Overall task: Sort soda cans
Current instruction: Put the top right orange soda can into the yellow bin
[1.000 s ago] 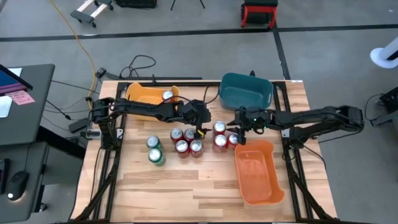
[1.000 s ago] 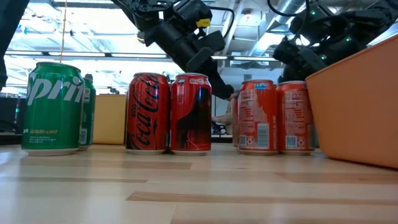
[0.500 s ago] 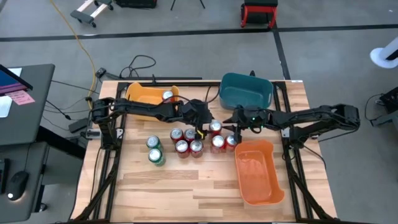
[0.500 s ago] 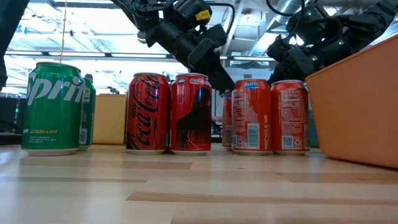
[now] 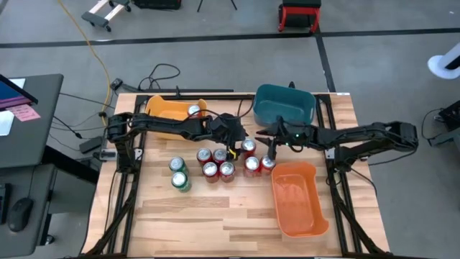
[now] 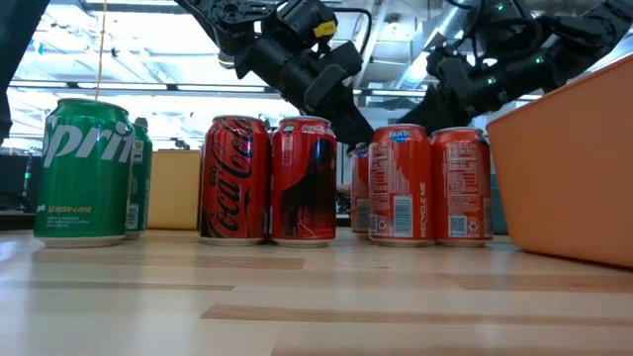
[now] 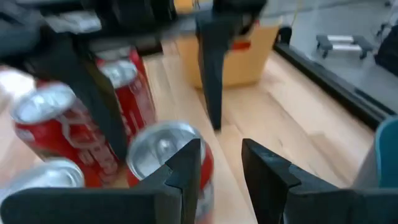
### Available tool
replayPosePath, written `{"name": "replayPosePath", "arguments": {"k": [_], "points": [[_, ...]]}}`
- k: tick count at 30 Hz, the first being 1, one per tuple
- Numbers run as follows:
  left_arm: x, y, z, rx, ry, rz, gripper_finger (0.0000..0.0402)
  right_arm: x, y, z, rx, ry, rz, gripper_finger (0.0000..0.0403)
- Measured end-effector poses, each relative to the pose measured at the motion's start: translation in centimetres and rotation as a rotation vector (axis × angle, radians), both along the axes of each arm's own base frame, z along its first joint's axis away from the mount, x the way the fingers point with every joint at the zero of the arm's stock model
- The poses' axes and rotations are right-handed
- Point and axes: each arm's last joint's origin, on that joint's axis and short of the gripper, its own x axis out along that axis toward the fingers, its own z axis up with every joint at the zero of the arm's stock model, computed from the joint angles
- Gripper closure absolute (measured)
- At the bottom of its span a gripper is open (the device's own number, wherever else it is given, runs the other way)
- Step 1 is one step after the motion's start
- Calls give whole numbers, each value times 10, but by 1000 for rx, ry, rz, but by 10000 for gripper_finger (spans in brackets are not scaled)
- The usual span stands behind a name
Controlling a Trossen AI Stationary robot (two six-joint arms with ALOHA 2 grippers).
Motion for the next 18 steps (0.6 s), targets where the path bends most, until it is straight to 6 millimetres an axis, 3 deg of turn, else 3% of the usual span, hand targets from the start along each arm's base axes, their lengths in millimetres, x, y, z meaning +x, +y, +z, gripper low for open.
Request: {"name": "replayPosePath", "arguments": {"k": [4, 13, 18], "points": [[0, 0, -1, -8, 5, 4, 83, -4, 1, 8, -6, -33, 0, 264], [17, 2, -31, -17, -4, -14, 83, -9, 6, 14, 5, -40, 17, 264], [20, 3, -32, -5, -40, -35, 83, -10, 8, 12, 9, -17, 23, 264]]}}
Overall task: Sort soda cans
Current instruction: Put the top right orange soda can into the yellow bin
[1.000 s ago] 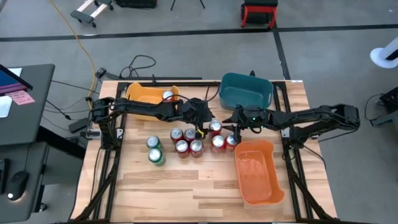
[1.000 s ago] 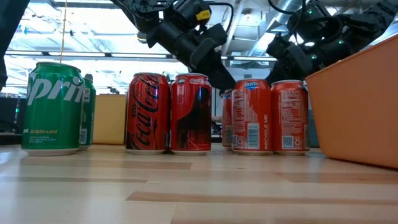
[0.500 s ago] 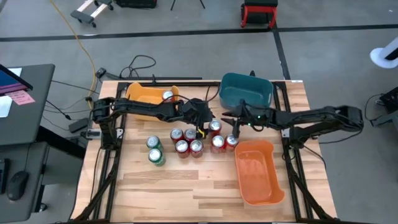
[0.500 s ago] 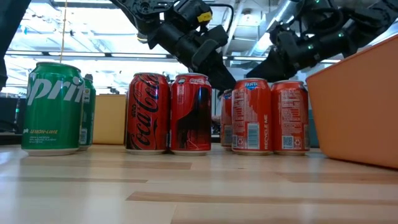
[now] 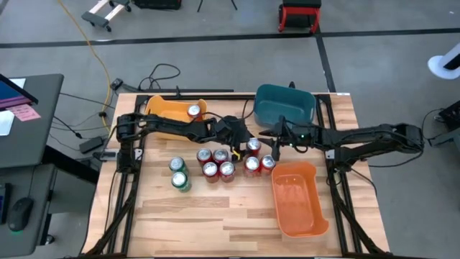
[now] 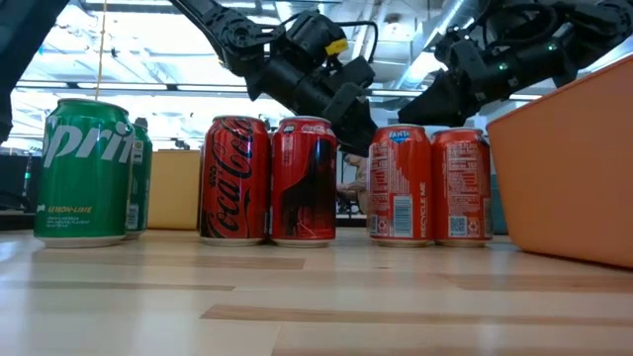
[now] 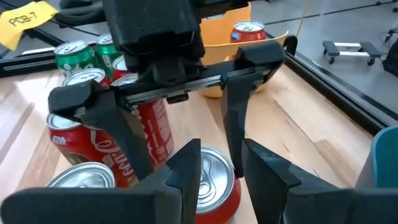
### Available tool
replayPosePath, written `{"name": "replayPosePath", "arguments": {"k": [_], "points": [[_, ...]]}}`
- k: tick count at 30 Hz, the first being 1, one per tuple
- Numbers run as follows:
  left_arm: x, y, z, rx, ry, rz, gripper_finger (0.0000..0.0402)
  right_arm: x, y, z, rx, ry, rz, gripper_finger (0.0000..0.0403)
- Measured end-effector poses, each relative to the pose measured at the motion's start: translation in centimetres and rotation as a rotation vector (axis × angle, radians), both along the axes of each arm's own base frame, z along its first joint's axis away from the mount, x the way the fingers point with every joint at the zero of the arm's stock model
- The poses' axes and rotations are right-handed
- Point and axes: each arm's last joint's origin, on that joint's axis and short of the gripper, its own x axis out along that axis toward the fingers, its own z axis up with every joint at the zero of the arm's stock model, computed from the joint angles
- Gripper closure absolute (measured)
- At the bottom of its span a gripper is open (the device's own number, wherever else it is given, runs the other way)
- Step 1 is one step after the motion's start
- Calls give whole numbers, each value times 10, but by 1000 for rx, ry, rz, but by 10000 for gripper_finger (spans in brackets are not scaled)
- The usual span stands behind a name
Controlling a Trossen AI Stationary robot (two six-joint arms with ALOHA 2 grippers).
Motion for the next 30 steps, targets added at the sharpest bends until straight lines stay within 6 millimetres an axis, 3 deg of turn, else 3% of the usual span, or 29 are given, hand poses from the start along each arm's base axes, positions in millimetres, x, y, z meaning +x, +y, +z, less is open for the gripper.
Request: {"name": "replayPosePath", "arguments": {"k": [5, 11, 18, 24, 30], "points": [[1, 3, 1, -7, -31, 7, 90, 0, 0, -1, 7, 8, 0, 264], [0, 11, 2, -49, -34, 44, 134, 0, 0, -2, 11, 14, -1, 264], [-1, 12, 2, -49, -31, 75, 137, -1, 0, -2, 12, 17, -1, 264], [-9, 12, 15, 2, -9, 112, 137, -1, 0, -2, 13, 21, -1, 264], [-30, 11, 41, 63, 61, 203, 138, -1, 0, -4, 24, 38, -4, 264]]}}
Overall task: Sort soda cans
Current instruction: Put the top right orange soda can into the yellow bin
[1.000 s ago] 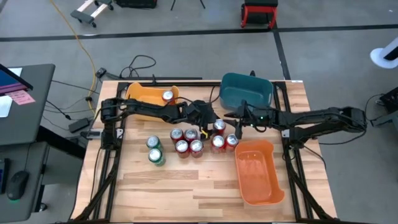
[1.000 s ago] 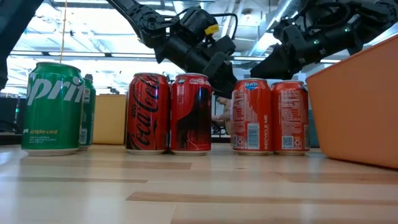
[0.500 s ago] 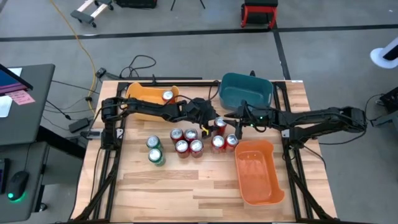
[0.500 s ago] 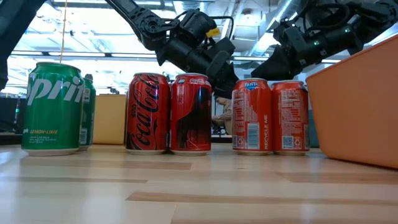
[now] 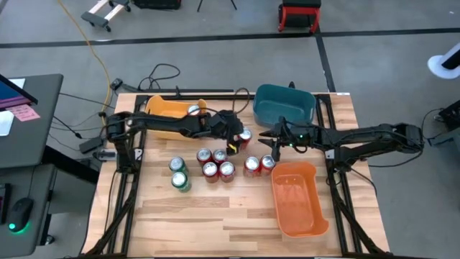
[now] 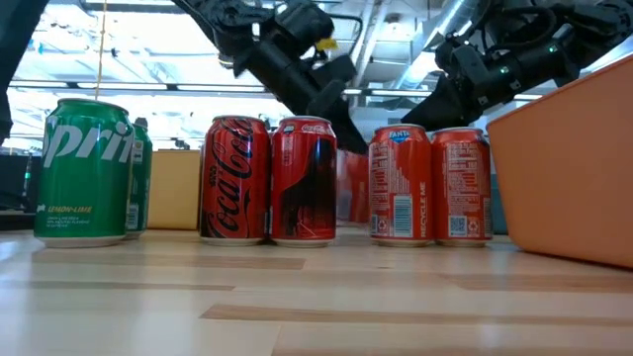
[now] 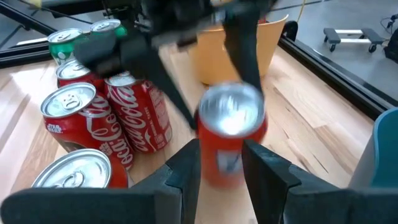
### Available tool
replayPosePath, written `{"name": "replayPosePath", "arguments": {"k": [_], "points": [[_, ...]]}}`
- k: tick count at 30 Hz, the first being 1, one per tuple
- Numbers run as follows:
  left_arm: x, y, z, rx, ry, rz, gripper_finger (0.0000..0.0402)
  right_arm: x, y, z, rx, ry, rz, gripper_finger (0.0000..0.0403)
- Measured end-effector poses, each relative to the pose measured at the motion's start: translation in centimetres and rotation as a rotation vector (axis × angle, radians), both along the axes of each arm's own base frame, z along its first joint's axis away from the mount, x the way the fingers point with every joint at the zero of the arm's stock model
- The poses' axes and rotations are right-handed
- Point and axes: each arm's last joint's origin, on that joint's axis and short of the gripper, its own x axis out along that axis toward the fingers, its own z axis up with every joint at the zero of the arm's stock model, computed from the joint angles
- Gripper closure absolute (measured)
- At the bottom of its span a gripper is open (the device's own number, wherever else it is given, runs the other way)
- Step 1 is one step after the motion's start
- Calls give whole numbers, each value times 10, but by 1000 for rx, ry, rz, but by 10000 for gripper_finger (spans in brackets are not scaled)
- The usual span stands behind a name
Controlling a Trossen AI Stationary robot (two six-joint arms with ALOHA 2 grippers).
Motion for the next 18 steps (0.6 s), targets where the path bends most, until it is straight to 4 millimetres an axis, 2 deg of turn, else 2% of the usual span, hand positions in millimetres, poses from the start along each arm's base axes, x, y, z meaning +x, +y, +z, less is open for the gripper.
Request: {"name": "replayPosePath", "arguments": {"k": [12, 18], "points": [[-35, -4, 52, 46, -18, 81, 138, 0, 0, 0, 6, -1, -2, 264], [-53, -7, 79, 61, -79, 92, 138, 0, 0, 0, 6, 2, -2, 264]]}}
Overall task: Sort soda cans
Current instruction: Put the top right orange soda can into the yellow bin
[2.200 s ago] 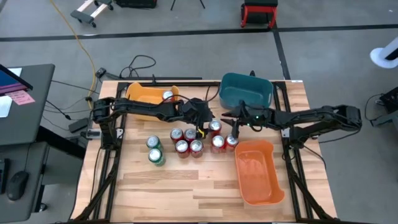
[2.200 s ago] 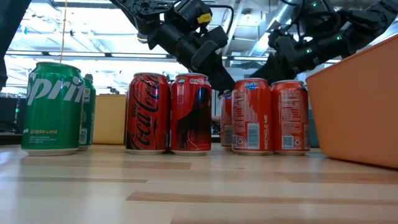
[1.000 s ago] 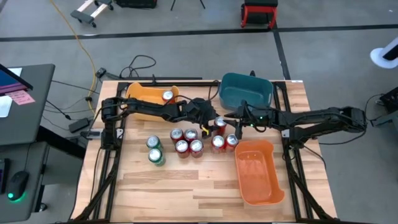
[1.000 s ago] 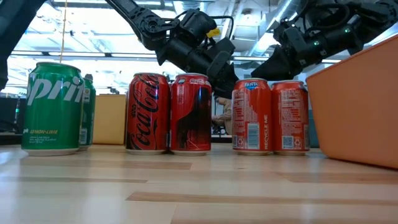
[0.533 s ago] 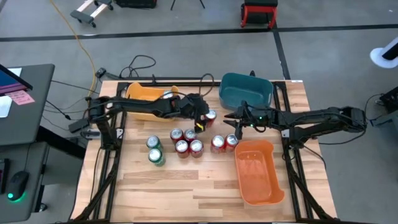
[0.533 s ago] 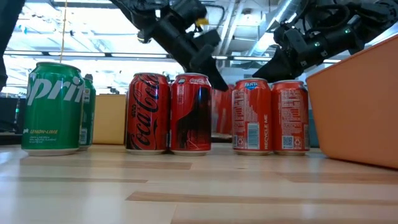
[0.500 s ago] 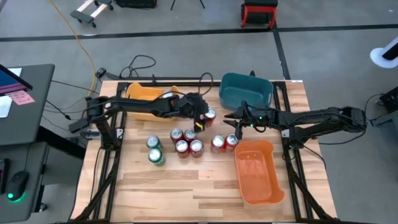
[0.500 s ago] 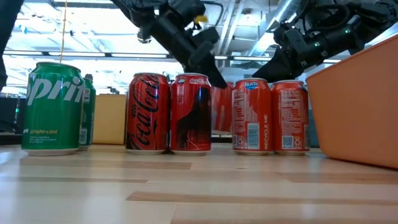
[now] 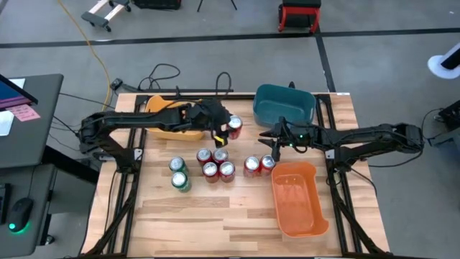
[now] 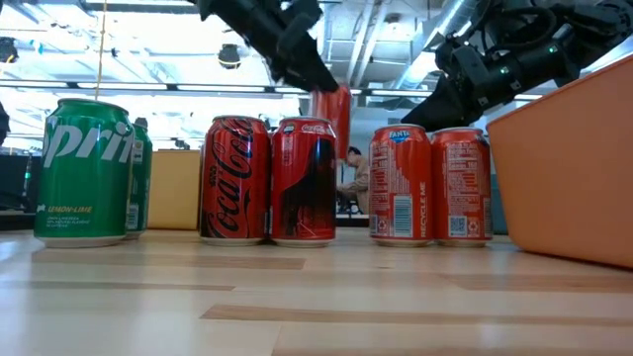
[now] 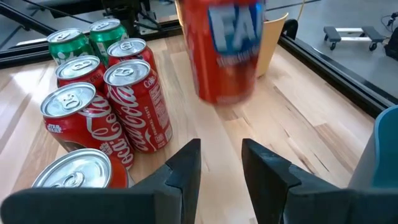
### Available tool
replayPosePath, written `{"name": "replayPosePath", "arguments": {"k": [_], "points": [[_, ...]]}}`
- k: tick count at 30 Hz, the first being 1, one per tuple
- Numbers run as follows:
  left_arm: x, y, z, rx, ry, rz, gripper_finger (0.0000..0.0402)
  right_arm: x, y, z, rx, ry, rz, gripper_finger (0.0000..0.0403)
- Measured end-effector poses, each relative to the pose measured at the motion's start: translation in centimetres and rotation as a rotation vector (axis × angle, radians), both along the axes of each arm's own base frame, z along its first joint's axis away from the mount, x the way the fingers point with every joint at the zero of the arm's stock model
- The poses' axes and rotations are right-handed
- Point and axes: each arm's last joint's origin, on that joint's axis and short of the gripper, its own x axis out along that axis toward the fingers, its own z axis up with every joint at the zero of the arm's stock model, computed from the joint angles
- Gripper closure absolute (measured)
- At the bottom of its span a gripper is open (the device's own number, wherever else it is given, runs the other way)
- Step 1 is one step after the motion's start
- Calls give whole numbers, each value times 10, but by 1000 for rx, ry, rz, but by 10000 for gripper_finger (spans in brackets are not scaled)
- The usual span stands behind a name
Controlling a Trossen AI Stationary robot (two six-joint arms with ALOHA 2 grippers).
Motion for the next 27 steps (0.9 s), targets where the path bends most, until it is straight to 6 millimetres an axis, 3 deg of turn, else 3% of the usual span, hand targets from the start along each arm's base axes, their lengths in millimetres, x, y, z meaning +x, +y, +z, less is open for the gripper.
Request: {"name": "replayPosePath", "arguments": {"k": [12, 21, 27], "points": [[-50, 7, 30, 37, 68, 165, 138, -1, 0, -1, 6, 14, -1, 264], [-81, 2, 53, 16, 13, 200, 138, -1, 0, -2, 14, 14, -4, 264], [-109, -2, 39, 35, -1, 279, 138, -1, 0, -3, 25, 34, -8, 264]]}}
